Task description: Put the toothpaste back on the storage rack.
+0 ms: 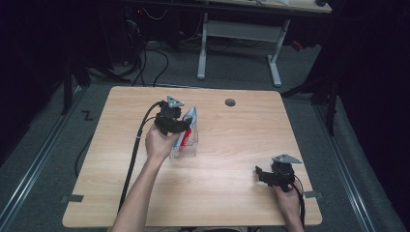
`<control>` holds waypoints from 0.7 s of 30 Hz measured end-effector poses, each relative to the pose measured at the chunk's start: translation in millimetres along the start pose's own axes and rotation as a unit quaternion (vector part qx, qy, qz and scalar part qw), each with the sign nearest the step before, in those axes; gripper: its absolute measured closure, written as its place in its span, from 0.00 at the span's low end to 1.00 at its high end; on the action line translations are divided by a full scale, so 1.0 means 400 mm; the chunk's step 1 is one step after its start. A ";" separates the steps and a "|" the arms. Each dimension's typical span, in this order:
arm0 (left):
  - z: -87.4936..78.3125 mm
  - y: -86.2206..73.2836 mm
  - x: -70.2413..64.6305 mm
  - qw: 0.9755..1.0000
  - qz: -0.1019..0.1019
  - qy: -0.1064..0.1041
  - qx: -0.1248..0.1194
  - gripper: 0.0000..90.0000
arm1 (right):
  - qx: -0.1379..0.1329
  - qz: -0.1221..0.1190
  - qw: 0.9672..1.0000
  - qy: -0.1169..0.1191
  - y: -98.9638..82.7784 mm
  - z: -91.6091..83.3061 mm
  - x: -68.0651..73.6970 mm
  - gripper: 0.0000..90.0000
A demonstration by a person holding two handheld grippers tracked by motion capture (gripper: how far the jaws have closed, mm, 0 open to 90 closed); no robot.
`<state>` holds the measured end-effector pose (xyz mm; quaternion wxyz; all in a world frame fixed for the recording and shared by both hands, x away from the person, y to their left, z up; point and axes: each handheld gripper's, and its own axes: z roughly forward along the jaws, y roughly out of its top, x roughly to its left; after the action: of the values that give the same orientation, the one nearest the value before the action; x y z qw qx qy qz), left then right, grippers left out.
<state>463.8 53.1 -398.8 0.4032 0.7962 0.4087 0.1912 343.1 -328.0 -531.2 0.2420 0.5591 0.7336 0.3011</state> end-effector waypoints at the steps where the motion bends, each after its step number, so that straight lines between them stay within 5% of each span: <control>1: -0.003 -0.001 0.003 1.000 0.000 0.001 -0.002 0.55 | 0.000 0.001 1.000 0.000 0.000 0.000 0.000 0.22; 21: -0.077 -0.015 0.045 0.999 -0.014 0.019 -0.028 0.53 | 0.000 0.000 1.000 0.000 0.000 0.000 0.000 0.22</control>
<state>451.9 84.6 -385.6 0.4200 0.7749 0.4221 0.2123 343.1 -328.0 -531.2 0.2420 0.5593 0.7335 0.3010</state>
